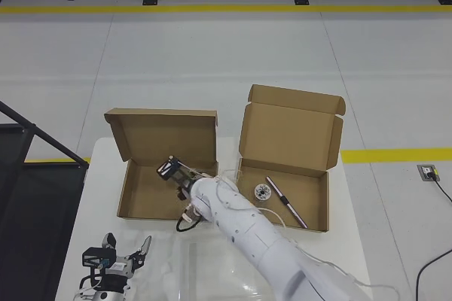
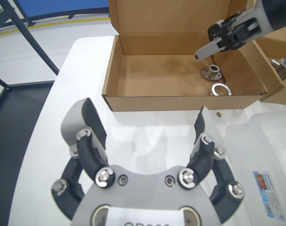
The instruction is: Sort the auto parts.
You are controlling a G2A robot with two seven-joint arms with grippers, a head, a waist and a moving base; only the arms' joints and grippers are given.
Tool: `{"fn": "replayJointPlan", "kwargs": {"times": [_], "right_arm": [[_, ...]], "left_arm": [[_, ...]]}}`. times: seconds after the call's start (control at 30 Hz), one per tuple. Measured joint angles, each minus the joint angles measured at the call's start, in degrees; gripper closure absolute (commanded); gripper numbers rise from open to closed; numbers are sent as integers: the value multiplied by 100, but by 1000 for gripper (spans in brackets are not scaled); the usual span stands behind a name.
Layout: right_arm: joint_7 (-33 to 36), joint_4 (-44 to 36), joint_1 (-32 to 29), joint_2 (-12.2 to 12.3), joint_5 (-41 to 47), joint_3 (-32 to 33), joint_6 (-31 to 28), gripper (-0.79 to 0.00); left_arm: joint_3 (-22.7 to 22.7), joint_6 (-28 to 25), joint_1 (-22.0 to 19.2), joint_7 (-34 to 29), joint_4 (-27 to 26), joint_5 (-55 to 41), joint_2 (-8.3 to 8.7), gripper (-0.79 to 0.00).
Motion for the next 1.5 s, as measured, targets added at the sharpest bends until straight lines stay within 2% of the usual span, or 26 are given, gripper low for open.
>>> {"fn": "replayJointPlan", "kwargs": {"times": [0.13, 0.3, 0.43, 0.5, 0.57, 0.67, 0.8, 0.87, 0.97, 1.1, 1.5], "right_arm": [[-297, -496, -310, 123, -322, -25, 85, -640], [-469, -1469, -842, 440, -863, 99, 211, -603], [-247, -2569, -1378, 784, -1407, 366, 207, -570], [-33, -3278, -1720, 982, -1736, 569, 111, -508], [186, -4021, -2099, 1170, -2067, 804, -28, -505], [476, -5030, -2664, 1393, -2491, 1157, -149, -610], [617, -6074, -3361, 1592, -2879, 1562, -217, -634], [555, -6519, -3729, 1673, -3049, 1745, -192, -785], [272, -7100, -4301, 1781, -3281, 1968, -121, -785], [-139, -7668, -5002, 1892, -3464, 2190, -103, -785], [-134, -7662, -4993, 1892, -3460, 2191, -102, -785]], "left_arm": [[0, 0, 0, 0, 0, 0, 0, -785], [0, 0, 0, 0, 0, 0, 0, -785], [0, 0, 0, 0, 0, 0, 0, -785], [0, 0, 0, 0, 0, 0, 0, -785], [0, 0, 0, 0, 0, 0, 0, -785], [0, 0, 0, 0, 0, 0, 0, -785], [0, 0, 0, 0, 0, 0, 0, -785], [0, 0, 0, 0, 0, 0, 0, -785], [0, 0, 0, 0, 0, 0, 0, -785], [0, 0, 0, 0, 0, 0, 0, -785], [0, 0, 0, 0, 0, 0, 0, -785]]}}
